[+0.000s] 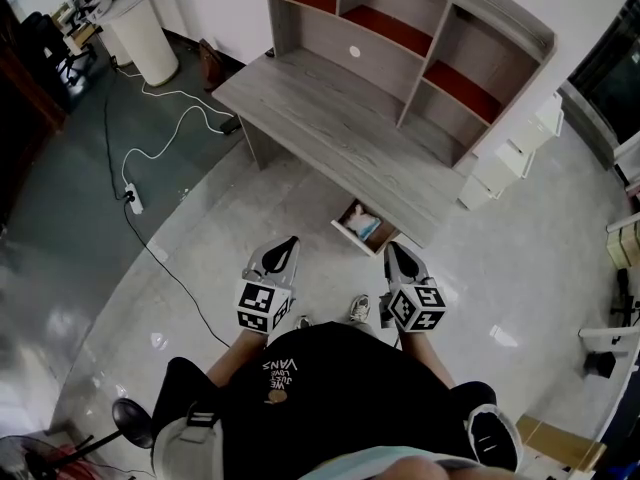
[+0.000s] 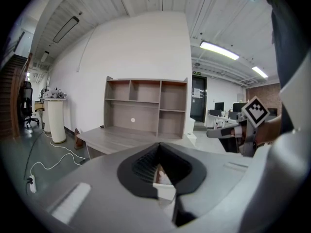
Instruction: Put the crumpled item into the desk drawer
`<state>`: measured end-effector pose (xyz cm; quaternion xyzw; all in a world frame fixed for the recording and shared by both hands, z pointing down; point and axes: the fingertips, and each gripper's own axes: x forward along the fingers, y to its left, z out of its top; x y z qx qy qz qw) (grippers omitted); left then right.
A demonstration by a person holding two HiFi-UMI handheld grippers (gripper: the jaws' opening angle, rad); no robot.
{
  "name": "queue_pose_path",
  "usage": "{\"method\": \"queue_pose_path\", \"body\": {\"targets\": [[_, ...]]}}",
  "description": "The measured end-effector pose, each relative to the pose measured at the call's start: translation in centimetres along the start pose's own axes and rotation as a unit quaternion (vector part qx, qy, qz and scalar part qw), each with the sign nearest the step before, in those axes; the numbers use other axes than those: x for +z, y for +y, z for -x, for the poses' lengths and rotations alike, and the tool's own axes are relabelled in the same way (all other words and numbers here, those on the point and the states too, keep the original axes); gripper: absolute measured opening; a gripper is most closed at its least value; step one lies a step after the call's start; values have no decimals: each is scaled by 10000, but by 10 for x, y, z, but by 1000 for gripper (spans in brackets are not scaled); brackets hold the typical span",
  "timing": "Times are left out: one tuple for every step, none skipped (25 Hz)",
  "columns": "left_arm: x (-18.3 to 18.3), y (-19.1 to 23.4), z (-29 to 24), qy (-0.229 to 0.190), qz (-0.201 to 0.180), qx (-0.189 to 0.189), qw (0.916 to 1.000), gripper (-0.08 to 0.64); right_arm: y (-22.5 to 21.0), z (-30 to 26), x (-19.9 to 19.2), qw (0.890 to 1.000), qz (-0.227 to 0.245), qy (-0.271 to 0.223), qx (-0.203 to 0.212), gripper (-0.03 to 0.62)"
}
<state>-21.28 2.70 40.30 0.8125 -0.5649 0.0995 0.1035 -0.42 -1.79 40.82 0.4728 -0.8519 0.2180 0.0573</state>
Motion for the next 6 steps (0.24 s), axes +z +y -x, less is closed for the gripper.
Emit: {"method": "queue_pose_path", "body": {"targets": [[0,0,-1,-1,13,5,10000,52,-1,0,0,10000,-2,-2,-11,2],[0,-1,-1,-3,29,11,10000,52,-2,1,-1,10000,-5,-2,-18,2],[0,-1,-2,-7,46,18,10000,52,-2,0,-1,10000,-11,-1,-19,2],[-1,0,-2,-14,63,28,10000,52,-2,0,-2,10000,-15,1,-14,2],[-1,0,-3,-22,79,41,10000,52,-2,0,-3,10000,-17,2,-6,2],[-1,1,-3,-32,94,54,9999,52,-2,-1,-3,10000,-18,3,4,2]]}}
